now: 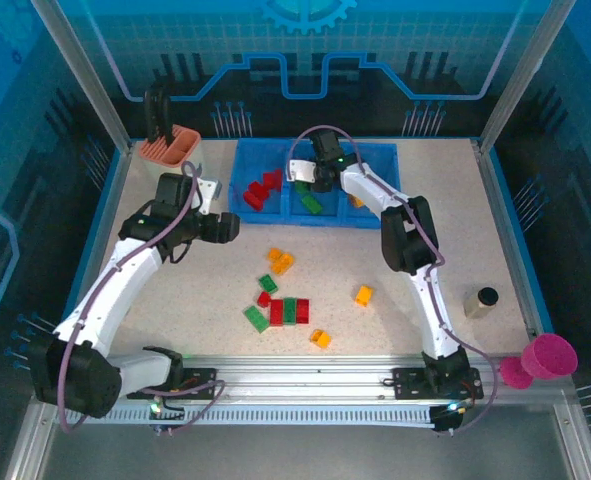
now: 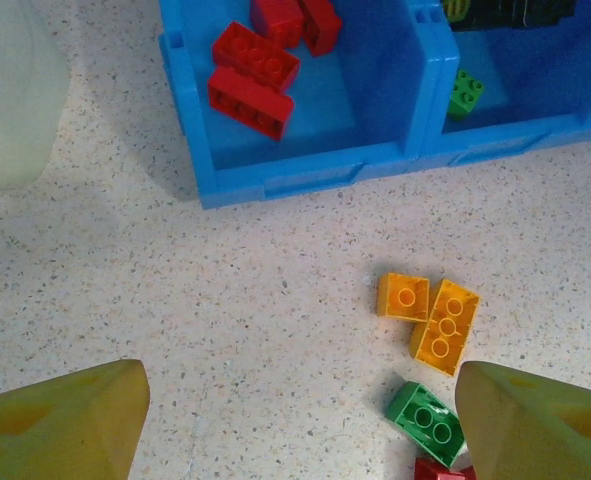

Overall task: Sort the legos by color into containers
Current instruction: Place the lego in the container.

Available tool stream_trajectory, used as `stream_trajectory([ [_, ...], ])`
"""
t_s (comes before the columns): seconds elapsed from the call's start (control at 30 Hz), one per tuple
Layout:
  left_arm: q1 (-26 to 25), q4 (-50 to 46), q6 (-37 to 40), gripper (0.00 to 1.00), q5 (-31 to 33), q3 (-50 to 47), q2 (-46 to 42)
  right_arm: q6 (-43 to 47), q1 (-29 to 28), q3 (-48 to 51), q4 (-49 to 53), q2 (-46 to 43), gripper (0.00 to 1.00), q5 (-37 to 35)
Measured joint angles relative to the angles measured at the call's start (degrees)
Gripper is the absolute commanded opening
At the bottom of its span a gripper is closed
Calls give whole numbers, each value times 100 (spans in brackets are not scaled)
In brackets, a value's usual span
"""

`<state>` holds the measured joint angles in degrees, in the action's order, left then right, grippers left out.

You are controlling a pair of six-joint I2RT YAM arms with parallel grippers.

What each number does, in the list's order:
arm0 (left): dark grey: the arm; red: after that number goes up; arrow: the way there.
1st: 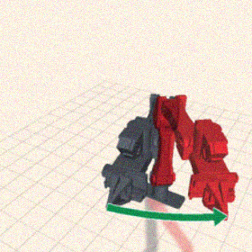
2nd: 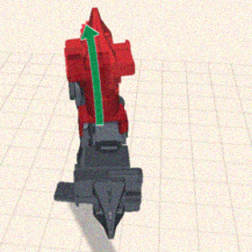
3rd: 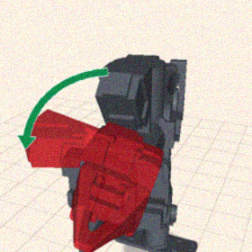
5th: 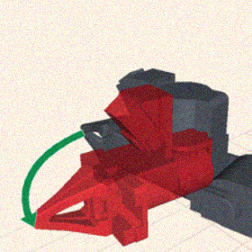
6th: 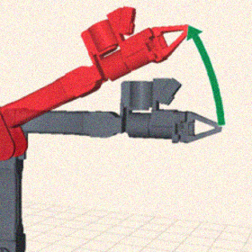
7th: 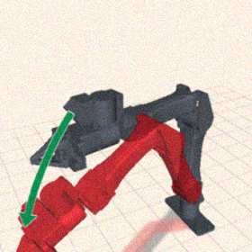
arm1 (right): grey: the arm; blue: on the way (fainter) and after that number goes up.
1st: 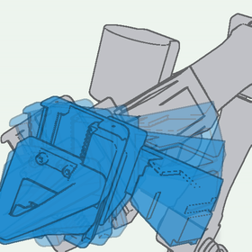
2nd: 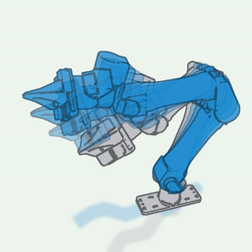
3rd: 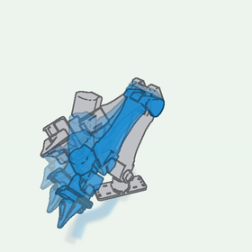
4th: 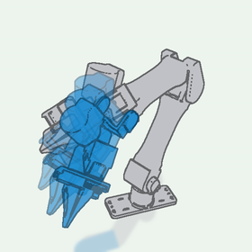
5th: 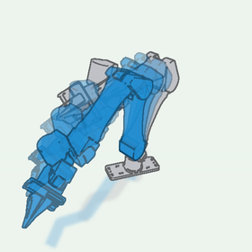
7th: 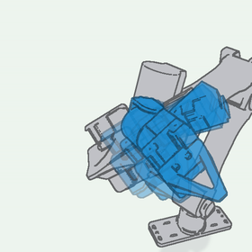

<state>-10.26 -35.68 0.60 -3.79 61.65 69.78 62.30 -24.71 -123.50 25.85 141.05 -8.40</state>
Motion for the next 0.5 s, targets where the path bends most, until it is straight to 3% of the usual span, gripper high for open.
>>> stream_trajectory([
  [0.1,26,0,0,82,-26,0,37,81,2,-44,-26,9,53,-42],
  [0.27,46,0,0,82,-87,0,42,136,0,-74,-22,9,65,-39],
  [0.5,52,0,-2,83,-162,0,24,116,-9,-52,-46,-9,67,-66],
])
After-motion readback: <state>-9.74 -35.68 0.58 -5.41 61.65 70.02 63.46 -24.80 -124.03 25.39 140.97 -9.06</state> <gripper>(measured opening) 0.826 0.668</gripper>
